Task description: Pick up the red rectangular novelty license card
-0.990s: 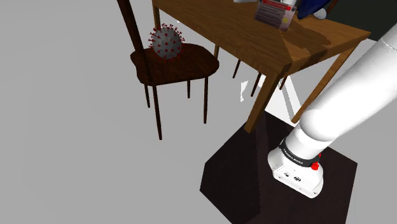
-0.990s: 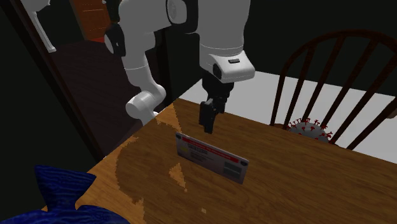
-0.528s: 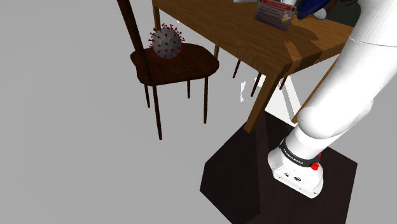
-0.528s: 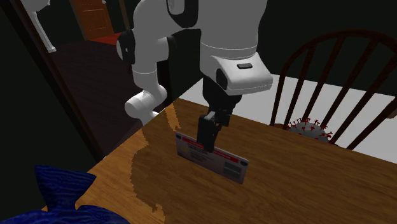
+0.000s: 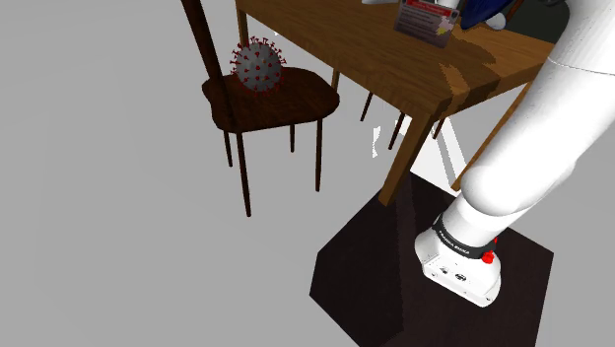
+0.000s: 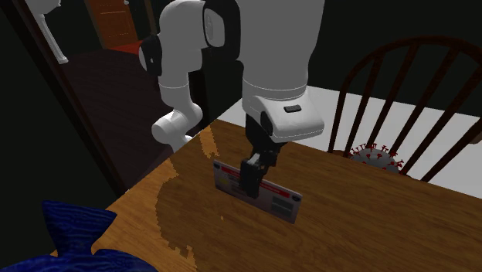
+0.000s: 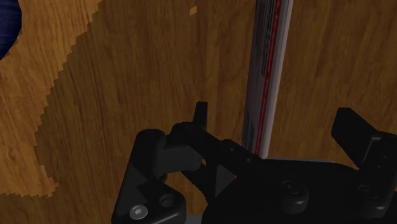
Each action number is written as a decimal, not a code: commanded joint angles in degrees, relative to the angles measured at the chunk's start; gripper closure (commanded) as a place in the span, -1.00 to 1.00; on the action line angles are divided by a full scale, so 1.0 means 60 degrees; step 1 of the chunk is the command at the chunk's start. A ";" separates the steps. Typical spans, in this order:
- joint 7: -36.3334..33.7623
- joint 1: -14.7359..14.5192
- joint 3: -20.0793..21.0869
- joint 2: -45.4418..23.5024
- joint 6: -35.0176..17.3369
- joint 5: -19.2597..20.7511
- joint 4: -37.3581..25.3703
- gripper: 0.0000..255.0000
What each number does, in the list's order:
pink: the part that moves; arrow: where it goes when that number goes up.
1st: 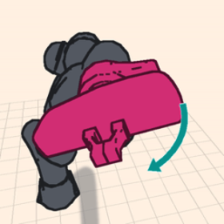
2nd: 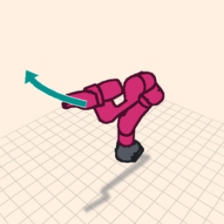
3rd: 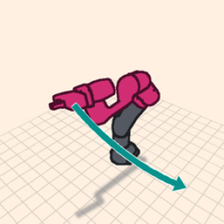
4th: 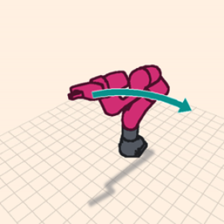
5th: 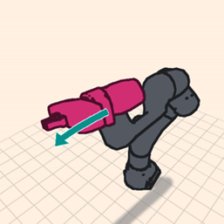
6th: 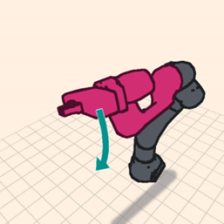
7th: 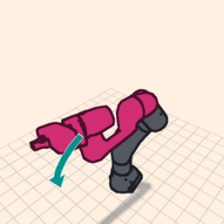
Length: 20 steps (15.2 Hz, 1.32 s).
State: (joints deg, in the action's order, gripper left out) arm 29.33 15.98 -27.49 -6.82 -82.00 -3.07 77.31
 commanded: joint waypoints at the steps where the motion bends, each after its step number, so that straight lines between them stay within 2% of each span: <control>1: -0.0013 -0.0012 0.0006 0.0024 -0.0048 0.0012 0.0065 1.00; 10: -0.0020 -0.0019 0.0010 0.0043 -0.0079 0.0021 0.0113 1.00; 20: 0.0227 0.0393 -0.0126 -0.0935 0.1666 -0.0484 -0.2506 1.00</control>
State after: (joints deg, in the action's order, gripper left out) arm 30.49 17.93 -28.13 -11.52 -73.45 -5.49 64.52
